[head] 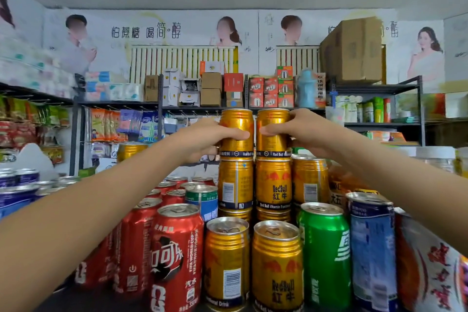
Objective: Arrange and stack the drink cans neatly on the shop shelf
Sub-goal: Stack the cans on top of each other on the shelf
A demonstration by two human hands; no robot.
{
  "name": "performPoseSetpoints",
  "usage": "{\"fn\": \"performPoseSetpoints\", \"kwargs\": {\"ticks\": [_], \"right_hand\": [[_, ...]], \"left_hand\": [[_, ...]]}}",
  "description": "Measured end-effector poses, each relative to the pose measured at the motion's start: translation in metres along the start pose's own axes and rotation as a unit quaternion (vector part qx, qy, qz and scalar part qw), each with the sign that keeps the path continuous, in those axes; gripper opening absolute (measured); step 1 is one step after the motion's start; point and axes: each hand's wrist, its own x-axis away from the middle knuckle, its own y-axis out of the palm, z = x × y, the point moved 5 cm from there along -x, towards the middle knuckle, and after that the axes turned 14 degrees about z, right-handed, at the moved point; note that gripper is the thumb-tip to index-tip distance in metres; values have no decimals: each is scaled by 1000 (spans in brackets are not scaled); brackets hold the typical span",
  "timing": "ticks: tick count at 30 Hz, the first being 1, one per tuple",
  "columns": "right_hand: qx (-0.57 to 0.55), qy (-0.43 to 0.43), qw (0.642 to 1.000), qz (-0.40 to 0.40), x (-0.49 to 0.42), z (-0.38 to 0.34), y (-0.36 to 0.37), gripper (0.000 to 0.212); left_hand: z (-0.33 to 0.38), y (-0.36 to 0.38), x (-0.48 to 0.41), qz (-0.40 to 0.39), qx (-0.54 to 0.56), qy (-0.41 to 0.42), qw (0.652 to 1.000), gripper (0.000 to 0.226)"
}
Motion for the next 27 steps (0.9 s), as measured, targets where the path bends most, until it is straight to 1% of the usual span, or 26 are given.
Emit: {"fn": "performPoseSetpoints", "kwargs": {"ticks": [2,6,9,12,13,16,18,20,21,23,24,25,27], "right_hand": [[8,1,1000,-14,2,0,0,52],[23,-3,999,-33,6,0,2,50],[20,-2,999,-27,8,0,2,63],[40,-11,999,-31,13,-1,2,79],[49,-11,998,-28,13,0,1,84],[99,-24,995,4,22,1,-9,81],[159,-42,985,47,30,0,-21,96],[211,-75,972,65,46,-5,-32,98],[237,-94,965,63,56,-7,-37,94],[306,-125,943,26,78,-10,-43,80],[350,-136,927,-9,89,-10,-43,71],[388,-141,909,-50,100,-10,-42,62],[447,-134,874,-132,118,-5,-37,52]], "left_hand": [[0,1,1,-8,-3,2,1000,30],[-4,2,4,-12,1,7,1000,42],[-3,5,7,-9,10,9,1000,40],[-2,6,9,0,-12,19,1000,46],[-2,5,9,6,-27,24,999,50],[-1,2,16,52,-82,29,995,63],[3,-1,28,109,-133,43,984,83],[10,-7,43,178,-184,94,962,99],[14,-8,53,204,-210,135,946,100],[22,-4,80,225,-276,240,903,87],[24,1,94,213,-303,288,883,76],[25,9,109,185,-322,326,869,67],[24,28,136,95,-344,371,857,56]]}}
